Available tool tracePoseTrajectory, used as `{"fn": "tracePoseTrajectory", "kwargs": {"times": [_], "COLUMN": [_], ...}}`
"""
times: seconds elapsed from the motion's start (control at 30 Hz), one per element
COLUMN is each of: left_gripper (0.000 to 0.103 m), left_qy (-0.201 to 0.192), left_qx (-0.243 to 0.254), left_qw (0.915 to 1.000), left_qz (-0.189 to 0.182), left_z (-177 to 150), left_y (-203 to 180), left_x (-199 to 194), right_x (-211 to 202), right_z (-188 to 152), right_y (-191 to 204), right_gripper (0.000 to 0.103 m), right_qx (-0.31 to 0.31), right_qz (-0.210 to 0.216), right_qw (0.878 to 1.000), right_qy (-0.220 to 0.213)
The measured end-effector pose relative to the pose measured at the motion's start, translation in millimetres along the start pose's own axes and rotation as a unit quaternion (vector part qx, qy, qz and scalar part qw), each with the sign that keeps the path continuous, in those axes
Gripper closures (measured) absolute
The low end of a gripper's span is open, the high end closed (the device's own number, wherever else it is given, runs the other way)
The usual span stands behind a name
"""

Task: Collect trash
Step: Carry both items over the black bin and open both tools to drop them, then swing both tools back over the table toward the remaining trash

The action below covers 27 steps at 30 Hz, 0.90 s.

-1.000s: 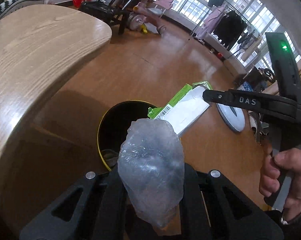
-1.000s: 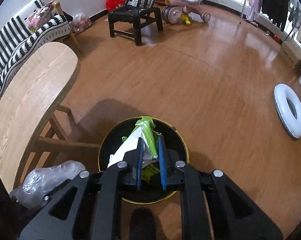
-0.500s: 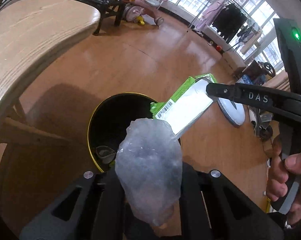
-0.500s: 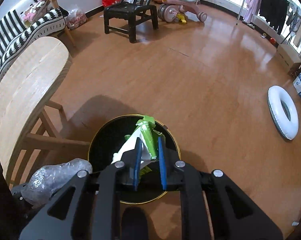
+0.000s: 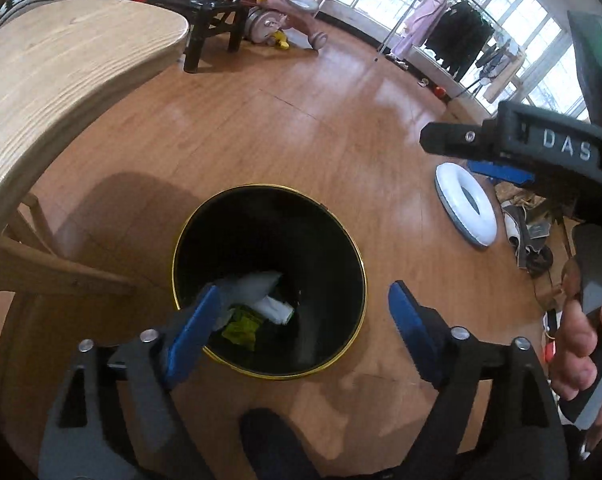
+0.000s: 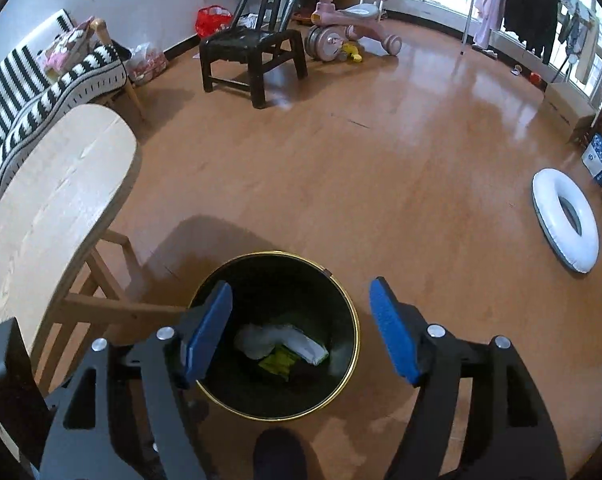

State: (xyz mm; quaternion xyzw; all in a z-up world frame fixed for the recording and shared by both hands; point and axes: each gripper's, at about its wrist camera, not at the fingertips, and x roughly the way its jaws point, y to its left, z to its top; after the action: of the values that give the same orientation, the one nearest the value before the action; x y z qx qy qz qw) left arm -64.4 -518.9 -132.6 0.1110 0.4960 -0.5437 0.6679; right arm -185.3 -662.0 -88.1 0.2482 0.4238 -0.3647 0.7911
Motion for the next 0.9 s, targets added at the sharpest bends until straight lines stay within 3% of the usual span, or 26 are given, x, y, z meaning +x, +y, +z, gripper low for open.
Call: {"fn": "tracePoseTrajectory", "kwargs": {"times": [0.2,0.3,0.47,0.57,0.73,0.9], "left_gripper": [0.016,0.016,0.011,0.008,0.007,0.007], "left_qy": [-0.027,-0.058,-0.134,-0.168,-0.180,-0.183], "left_qx": [-0.005,-0.005,-0.004,-0.005,-0.043,-0.108], "left_qw": [0.9995,0.9975,0.9864,0.9724,0.9428,0.9151], "left_qz": [0.014,0.040,0.095,0.162,0.277,0.343], "left_z": [0.4,-3.4,-22.1,-40.9,-90.1,-146.6], "left_y": [6.3,13.0,37.9,61.4,122.3,178.6], "left_x": [-30.5,-70.3,-166.5,-222.1,-299.3,-362.0], "right_x": [-18.8,-35.2,-67.7,-86.3,-115.6,-137.6], "right_z": [1.8,3.2,-1.0,-7.2,-29.4,-65.6], "right_y": [11.5,29.5,86.7,133.2,220.0,310.2], "right_gripper": [0.027,0.027,0.022,0.020,0.018,0.018], "right_qx": [0.008,-0.001,-0.050,-0.092,-0.168,-0.246], "right_qz": [0.045,0.082,0.148,0.182,0.241,0.295], "right_qw": [0.999,0.996,0.985,0.975,0.952,0.920], "right_qy": [-0.024,-0.043,-0.075,-0.086,-0.091,-0.081]}}
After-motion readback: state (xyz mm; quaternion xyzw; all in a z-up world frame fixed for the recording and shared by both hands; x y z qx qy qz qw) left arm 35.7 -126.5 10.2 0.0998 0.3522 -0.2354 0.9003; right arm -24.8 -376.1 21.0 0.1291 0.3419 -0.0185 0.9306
